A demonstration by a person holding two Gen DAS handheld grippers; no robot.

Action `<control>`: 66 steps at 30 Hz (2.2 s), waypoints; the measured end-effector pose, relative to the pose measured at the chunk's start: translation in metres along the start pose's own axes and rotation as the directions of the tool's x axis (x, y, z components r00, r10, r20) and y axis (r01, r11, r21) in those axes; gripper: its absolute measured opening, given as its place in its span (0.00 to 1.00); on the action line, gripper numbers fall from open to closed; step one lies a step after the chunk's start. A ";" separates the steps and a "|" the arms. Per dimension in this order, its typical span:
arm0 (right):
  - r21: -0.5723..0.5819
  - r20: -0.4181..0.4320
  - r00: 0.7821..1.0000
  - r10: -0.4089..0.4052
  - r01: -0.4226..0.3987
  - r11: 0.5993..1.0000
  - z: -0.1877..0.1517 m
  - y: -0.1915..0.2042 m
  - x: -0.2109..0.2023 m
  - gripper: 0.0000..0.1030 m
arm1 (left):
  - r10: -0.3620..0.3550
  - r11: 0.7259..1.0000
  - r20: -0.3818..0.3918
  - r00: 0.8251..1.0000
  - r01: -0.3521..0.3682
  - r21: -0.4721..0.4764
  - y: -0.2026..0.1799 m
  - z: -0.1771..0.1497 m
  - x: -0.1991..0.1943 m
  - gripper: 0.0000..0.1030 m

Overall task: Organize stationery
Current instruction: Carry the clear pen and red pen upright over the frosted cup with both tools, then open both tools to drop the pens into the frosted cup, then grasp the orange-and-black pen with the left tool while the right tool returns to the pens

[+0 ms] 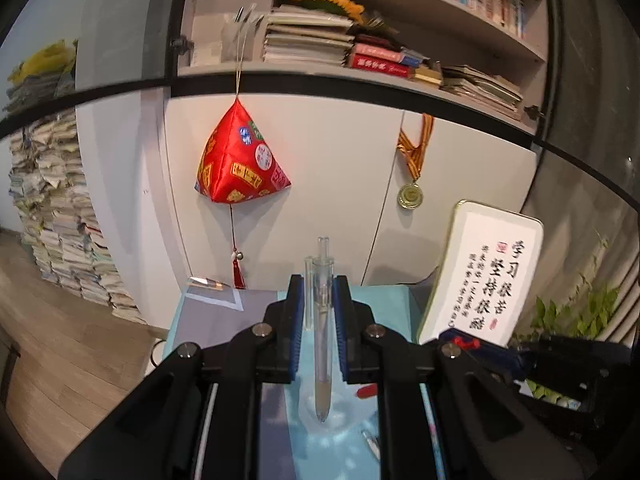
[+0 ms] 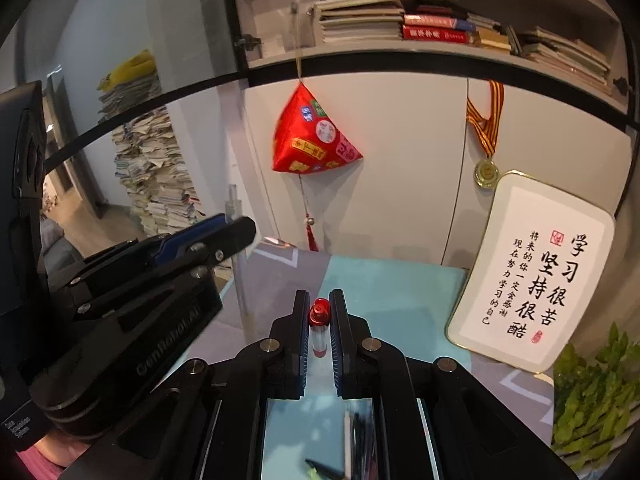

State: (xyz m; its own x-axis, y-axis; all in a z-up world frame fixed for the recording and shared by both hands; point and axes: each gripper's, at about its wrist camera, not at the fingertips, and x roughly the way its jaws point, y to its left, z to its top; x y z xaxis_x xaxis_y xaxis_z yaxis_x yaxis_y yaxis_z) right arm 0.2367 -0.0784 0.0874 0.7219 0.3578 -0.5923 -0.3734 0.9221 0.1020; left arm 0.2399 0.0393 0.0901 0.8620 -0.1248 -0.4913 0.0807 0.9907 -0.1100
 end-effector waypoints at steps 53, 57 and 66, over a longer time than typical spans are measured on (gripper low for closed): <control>0.042 -0.183 0.983 -0.031 0.040 0.998 -0.082 -0.063 0.008 0.42 | -0.026 0.999 -0.112 0.993 0.022 -0.035 0.001 -0.077 -0.020 0.56; -0.016 -0.244 0.965 -0.095 0.094 0.995 -0.117 -0.081 0.004 0.53 | -0.094 0.995 -0.182 0.979 0.096 0.002 -0.016 -0.109 -0.027 0.56; 0.060 -0.312 0.949 -0.039 0.060 0.996 -0.169 -0.105 0.000 0.53 | -0.132 0.969 -0.305 0.943 0.187 0.160 -0.055 -0.170 -0.018 0.55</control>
State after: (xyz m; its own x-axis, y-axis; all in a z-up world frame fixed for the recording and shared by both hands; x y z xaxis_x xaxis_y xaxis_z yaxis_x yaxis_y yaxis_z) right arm 0.1777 -0.2005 -0.0578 0.5176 0.2580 -0.8158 -0.2936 0.9491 0.1139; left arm 0.1347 -0.0223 -0.0424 0.6498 -0.2654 -0.7123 0.3198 0.9455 -0.0605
